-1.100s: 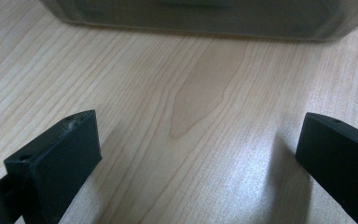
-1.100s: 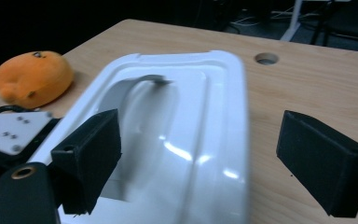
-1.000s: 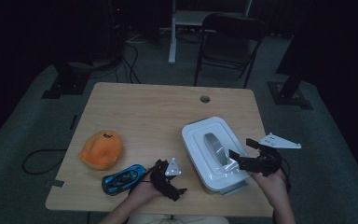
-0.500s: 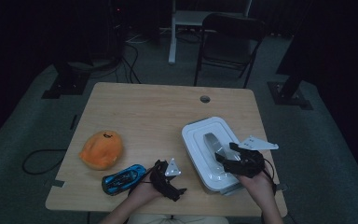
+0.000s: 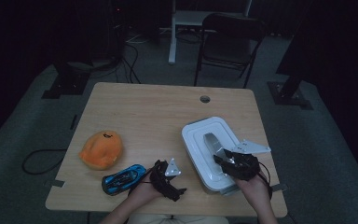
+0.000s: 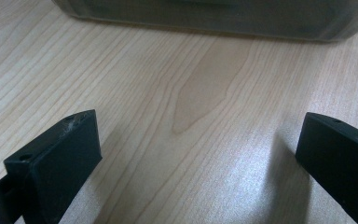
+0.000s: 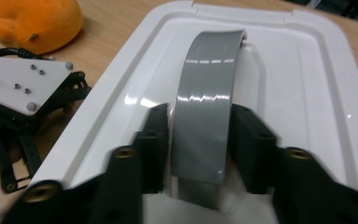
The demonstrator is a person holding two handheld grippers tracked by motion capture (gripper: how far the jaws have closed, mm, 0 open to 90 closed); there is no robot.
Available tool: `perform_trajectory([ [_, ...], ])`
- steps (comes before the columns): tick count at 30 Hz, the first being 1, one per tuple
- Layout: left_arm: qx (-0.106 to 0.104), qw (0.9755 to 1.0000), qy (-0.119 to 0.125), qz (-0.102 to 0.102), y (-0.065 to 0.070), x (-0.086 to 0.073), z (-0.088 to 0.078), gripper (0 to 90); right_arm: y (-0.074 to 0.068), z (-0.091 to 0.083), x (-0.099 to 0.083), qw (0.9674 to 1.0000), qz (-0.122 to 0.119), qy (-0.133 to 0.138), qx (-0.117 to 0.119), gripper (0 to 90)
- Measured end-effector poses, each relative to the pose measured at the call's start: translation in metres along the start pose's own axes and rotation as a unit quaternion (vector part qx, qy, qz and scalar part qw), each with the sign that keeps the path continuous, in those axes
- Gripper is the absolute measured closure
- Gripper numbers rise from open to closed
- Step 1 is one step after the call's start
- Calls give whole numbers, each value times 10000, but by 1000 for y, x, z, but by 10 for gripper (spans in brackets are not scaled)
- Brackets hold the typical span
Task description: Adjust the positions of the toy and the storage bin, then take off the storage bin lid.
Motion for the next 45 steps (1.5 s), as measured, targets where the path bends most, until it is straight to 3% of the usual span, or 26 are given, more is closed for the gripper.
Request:
perform_trajectory([
  [9, 9, 10000, 0, -6, 0, 0, 0, 5, 0, 0, 1, 10000, 59, -17, 36, 670],
  [15, 6, 10000, -2, -9, 0, 0, 0, 5, 1, -3, 7, 9998, 161, 145, 37, 675],
  [24, 6, 10000, -8, -19, 0, 0, 0, 5, 10, -18, 33, 9989, 112, 447, -51, 676],
  [32, 15, 10000, -6, -19, 0, 0, 0, 5, 33, -24, 53, 9977, 16, 608, -313, 676],
  [39, 14, 10000, -7, -24, 0, 0, 0, 5, 53, -28, 64, 9958, 76, 743, -537, 676],
  [45, 16, 10000, -7, -29, 0, 0, 0, 4, 83, -30, 72, 9928, 97, 841, -850, 676],
])
Point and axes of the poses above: each handheld gripper's, and its own axes: z roughly forward along the jaws, x roughly out of its top, y roughly to its right, the point moved 10 cm from there along z, roughly forward along the jaws, and after that the axes turned 8 degrees about y, right-handed, at the moved point
